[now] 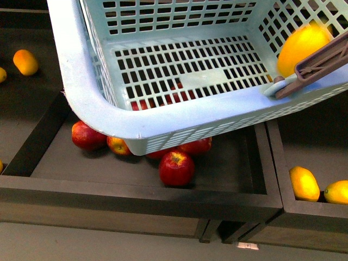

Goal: Pick lemon and mango into basket

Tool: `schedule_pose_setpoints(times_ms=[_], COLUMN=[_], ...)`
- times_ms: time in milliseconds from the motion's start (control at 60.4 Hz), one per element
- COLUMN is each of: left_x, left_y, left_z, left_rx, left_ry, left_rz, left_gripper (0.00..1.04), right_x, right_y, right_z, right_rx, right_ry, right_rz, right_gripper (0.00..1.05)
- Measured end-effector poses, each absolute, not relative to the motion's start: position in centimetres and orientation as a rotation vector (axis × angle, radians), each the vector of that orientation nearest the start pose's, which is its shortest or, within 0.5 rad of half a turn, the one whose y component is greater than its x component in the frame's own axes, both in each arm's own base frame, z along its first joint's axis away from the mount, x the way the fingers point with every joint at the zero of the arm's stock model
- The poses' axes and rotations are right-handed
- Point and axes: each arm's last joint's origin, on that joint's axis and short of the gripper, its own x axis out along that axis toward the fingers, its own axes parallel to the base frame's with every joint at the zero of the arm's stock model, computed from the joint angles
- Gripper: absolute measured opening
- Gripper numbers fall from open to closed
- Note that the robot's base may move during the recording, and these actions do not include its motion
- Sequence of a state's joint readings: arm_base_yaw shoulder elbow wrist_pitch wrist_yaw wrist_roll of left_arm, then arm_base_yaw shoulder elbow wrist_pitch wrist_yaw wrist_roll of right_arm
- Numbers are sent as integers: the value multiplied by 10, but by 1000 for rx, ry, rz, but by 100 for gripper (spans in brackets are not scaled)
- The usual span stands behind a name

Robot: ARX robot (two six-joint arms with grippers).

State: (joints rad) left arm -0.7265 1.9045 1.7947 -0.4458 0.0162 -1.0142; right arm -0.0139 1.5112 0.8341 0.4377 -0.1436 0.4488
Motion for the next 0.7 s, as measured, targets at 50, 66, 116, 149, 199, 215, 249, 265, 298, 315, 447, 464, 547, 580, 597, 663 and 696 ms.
schedule_pose_setpoints(times_ms=[50,66,116,149,199,215,249,265,298,315,447,464,547,580,597,663,696], left_x=[328,328,328,328,328,328,328,328,328,328,327,327,327,327,328,328,328], left_y=[-292,-292,-292,-292,-292,-292,-292,-292,-292,-292,-292,-292,-292,-292,-292,-292,-292], left_z=[335,335,335,335,335,335,335,335,335,335,335,335,335,335,335,335,335], left_rx=[-749,-750,-750,-749,-749,-748,-748,-748,-748,-748,-748,-748,-749,-749,-748,-746,-749], left_ry=[838,839,839,838,836,836,835,835,834,834,838,839,840,838,836,833,836], left_rz=[-384,-384,-384,-383,-381,-381,-380,-379,-378,-378,-384,-385,-386,-383,-381,-378,-380], left_gripper=[5,5,5,5,5,5,5,5,5,5,5,5,5,5,5,5,5], right_x=[322,319,312,305,294,292,285,281,273,271,244,242,226,219,215,206,200], right_y=[-6,-9,-16,-20,-29,-30,-33,-34,-35,-34,-25,-24,-19,-17,-16,-14,-13], right_z=[237,237,238,240,242,242,242,241,240,239,223,222,209,206,203,199,196], right_rx=[469,468,467,468,466,463,412,370,303,279,87,80,38,31,27,21,18], right_ry=[252,242,219,200,169,161,116,84,40,28,-5,-4,11,12,11,10,9], right_rz=[53,35,-5,-32,-77,-79,-58,-44,-37,-34,-5,-4,-3,-1,-2,-8,-5], right_gripper=[96,96,96,96,96,96,91,88,83,81,58,57,39,32,27,15,8])
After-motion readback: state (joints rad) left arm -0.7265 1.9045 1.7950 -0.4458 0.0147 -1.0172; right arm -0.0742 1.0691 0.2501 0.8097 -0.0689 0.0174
